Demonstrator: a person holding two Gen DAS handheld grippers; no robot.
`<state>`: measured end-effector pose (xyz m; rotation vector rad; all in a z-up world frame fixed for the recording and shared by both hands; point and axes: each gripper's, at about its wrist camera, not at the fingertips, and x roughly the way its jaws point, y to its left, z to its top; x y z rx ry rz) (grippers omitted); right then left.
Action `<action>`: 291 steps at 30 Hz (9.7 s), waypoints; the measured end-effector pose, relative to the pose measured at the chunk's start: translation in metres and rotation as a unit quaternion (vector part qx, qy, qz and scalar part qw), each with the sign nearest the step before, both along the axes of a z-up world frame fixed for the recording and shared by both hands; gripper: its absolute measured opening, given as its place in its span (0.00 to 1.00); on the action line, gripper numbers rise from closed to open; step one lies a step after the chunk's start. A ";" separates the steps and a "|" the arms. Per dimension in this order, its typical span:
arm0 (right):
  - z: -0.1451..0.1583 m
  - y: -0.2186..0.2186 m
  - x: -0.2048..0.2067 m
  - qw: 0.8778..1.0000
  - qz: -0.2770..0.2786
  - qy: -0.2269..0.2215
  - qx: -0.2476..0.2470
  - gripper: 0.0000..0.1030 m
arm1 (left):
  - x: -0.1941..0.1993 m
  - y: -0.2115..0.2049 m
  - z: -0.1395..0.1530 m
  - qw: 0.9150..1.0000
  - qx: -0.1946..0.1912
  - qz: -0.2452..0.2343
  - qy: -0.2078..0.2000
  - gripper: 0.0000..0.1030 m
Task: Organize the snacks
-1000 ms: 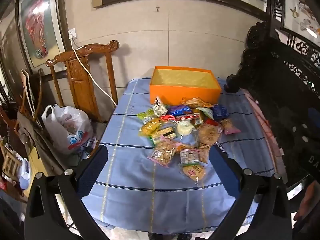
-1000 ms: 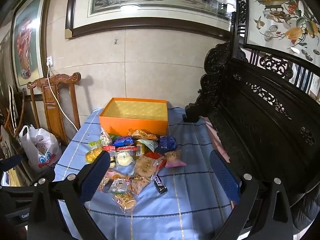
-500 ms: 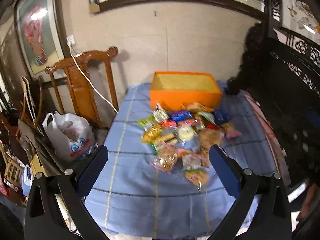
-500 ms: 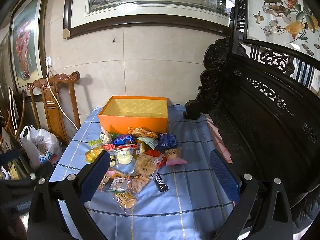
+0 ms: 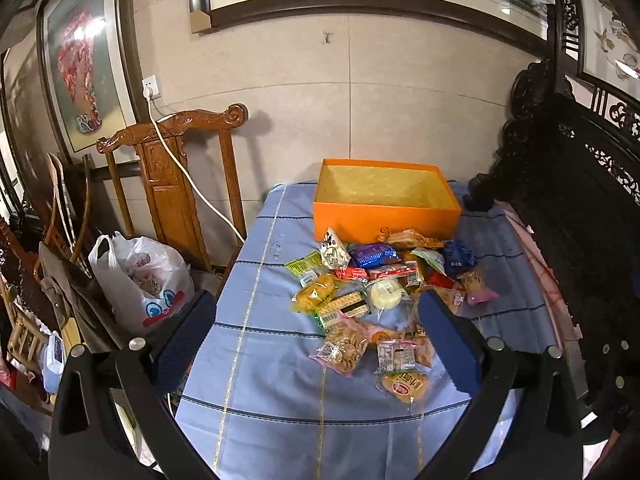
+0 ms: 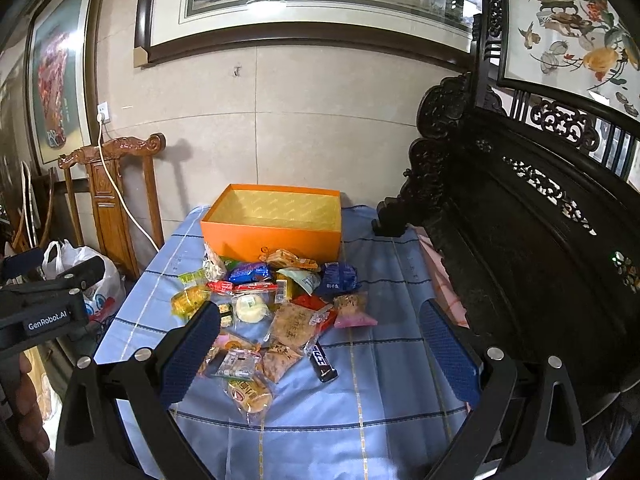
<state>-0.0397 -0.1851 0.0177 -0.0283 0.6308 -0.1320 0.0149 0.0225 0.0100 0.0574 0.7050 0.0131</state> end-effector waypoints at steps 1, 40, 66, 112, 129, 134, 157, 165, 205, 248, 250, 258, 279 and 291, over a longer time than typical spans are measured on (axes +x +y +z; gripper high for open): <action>0.000 -0.001 0.000 1.000 0.000 0.000 0.000 0.97 | 0.000 0.000 -0.001 1.000 0.000 0.000 0.001 0.96; -0.035 -0.018 0.022 0.999 0.004 0.038 0.018 0.97 | 0.033 -0.004 -0.042 0.998 -0.019 0.020 0.049 0.96; -0.218 -0.001 0.187 0.983 0.017 0.182 0.005 0.96 | 0.230 -0.003 -0.241 0.991 -0.019 -0.011 0.135 0.96; -0.194 -0.026 0.169 0.984 0.032 0.130 0.114 0.25 | 0.207 0.041 -0.232 0.992 -0.086 -0.041 0.084 0.47; -0.066 -0.025 0.193 0.986 0.099 0.028 0.131 0.25 | 0.225 0.030 -0.126 0.992 -0.111 -0.054 0.035 0.47; -0.019 -0.034 0.252 0.984 0.119 0.001 0.130 0.25 | 0.277 0.005 -0.076 0.992 -0.111 -0.064 0.005 0.47; -0.009 -0.052 0.395 0.993 0.094 -0.010 0.072 0.71 | 0.406 -0.030 -0.055 0.998 -0.052 -0.029 -0.027 0.96; -0.033 -0.030 0.309 0.990 0.116 0.018 0.077 0.81 | 0.335 -0.011 -0.084 0.997 -0.054 -0.050 -0.005 0.96; -0.262 0.111 0.142 0.941 0.225 0.251 0.002 0.34 | 0.168 0.003 -0.304 0.981 -0.070 -0.063 0.171 0.95; -0.272 0.082 0.179 0.939 0.198 0.253 0.125 0.23 | 0.145 0.041 -0.282 0.979 -0.103 -0.064 0.164 0.47; -0.268 0.086 0.174 0.937 0.209 0.253 0.119 0.18 | 0.146 0.043 -0.281 0.979 -0.105 -0.062 0.164 0.47; -0.221 0.063 0.153 0.944 0.210 0.208 0.147 0.13 | 0.149 0.040 -0.267 0.979 -0.116 -0.069 0.152 0.48; -0.041 -0.030 0.212 0.974 0.161 0.031 0.158 0.13 | 0.232 -0.016 -0.113 0.986 -0.113 -0.120 0.023 0.48; 0.030 -0.048 0.363 0.982 0.143 -0.018 0.123 0.14 | 0.374 -0.061 -0.040 0.995 -0.054 -0.081 -0.026 0.50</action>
